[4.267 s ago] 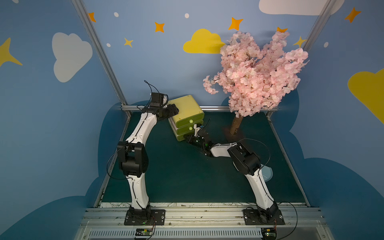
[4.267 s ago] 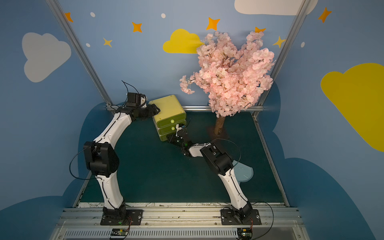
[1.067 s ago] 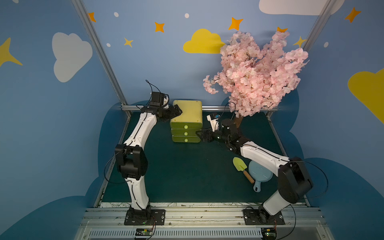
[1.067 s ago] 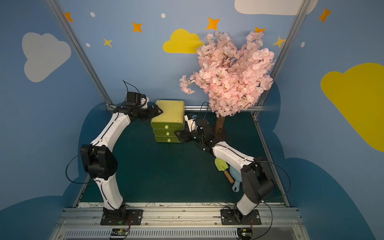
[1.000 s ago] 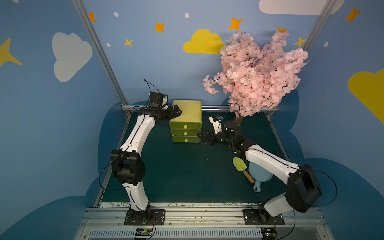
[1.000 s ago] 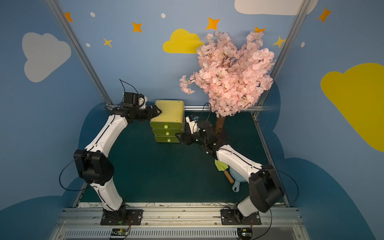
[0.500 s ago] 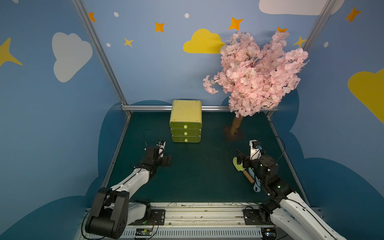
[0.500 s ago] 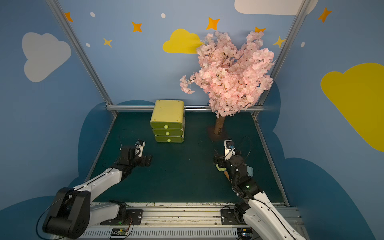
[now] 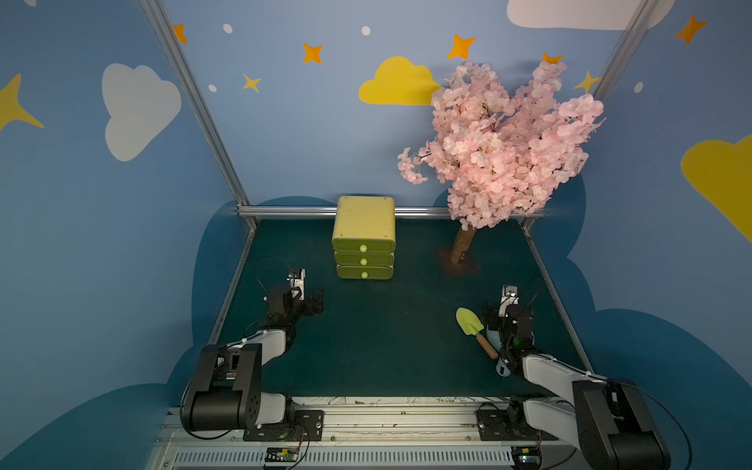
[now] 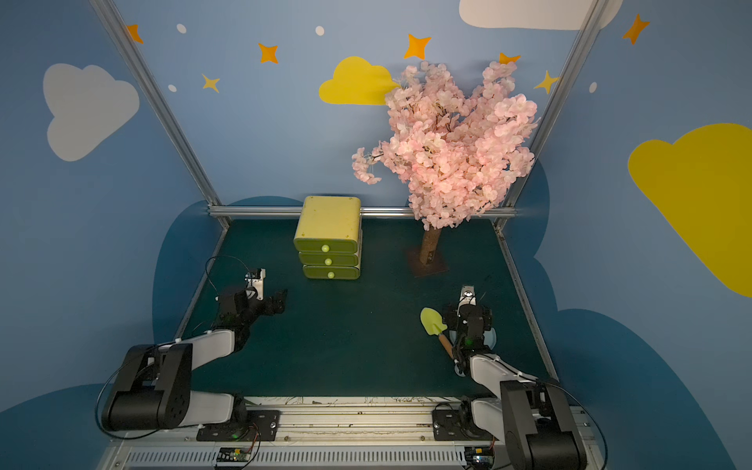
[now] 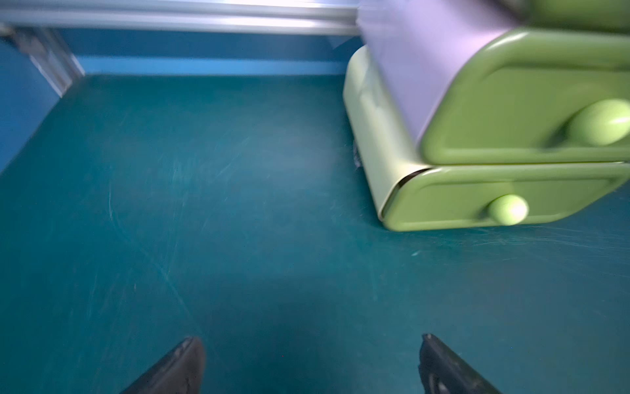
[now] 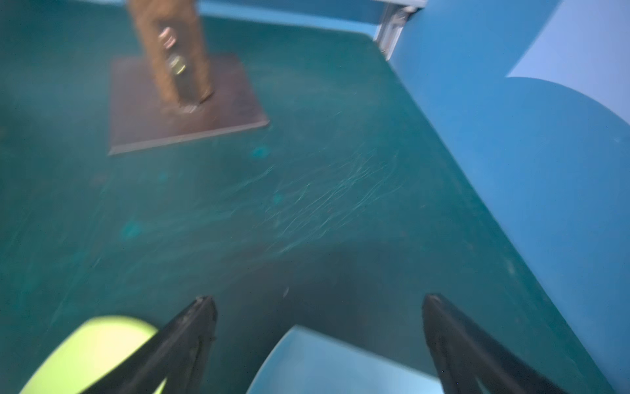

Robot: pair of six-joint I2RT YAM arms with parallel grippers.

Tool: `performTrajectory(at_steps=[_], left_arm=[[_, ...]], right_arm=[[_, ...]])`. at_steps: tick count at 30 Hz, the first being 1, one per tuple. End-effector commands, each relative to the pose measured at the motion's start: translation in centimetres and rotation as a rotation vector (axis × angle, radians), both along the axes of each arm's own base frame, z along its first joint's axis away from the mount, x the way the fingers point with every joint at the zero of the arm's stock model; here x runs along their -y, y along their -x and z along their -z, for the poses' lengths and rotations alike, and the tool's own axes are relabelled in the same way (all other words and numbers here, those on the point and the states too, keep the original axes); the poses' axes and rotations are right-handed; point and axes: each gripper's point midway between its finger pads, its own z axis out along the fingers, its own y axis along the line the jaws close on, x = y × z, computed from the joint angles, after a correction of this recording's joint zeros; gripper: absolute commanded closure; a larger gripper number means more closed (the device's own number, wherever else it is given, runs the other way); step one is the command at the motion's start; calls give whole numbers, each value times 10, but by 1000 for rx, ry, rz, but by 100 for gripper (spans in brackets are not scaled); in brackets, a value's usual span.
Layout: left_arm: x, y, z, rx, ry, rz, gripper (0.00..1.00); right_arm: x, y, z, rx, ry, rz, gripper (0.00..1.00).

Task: Place the plugs into the drawer by color
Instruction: Reset both arms

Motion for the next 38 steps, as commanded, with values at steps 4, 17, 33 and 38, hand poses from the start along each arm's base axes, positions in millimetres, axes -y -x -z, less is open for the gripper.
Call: performTrajectory(at_steps=[4, 17, 33, 38], left_arm=[[-2, -25, -5, 88, 28, 3, 0], [-2, -26, -1, 54, 16, -9, 0], [-1, -27, 0, 46, 6, -7, 0], [0, -21, -5, 82, -10, -9, 0]], right_arm=[[-14, -52, -9, 73, -145, -63, 1], [-23, -62, -3, -44, -69, -95, 2], [-26, -63, -4, -43, -46, -95, 2], [-26, -63, -3, -45, -47, -94, 1]])
